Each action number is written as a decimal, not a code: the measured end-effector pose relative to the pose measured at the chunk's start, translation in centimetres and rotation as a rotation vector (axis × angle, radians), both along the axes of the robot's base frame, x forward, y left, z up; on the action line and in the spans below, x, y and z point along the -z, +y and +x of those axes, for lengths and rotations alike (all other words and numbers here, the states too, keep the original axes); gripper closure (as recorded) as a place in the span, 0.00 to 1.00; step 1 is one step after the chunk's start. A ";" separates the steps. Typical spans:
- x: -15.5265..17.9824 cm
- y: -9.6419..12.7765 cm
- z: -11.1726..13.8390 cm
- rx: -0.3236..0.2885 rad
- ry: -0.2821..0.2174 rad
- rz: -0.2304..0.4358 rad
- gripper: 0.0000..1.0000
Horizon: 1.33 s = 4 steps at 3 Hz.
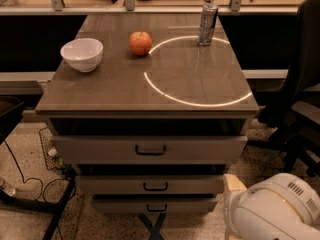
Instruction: Open bottom drawer
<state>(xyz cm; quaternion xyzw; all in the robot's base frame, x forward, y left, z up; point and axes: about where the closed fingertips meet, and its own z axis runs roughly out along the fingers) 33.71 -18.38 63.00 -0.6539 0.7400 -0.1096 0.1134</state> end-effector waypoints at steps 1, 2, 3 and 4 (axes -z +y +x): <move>7.5 2.7 -1.0 -0.110 0.091 -0.002 0.00; 12.9 3.9 -1.8 -0.169 0.169 -0.024 0.00; 17.6 5.7 -2.6 -0.190 0.226 -0.018 0.00; 21.5 7.1 -2.6 -0.160 0.246 -0.014 0.00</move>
Offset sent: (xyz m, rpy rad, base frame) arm 0.0167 0.0497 -0.2336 -0.1391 0.0938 0.1044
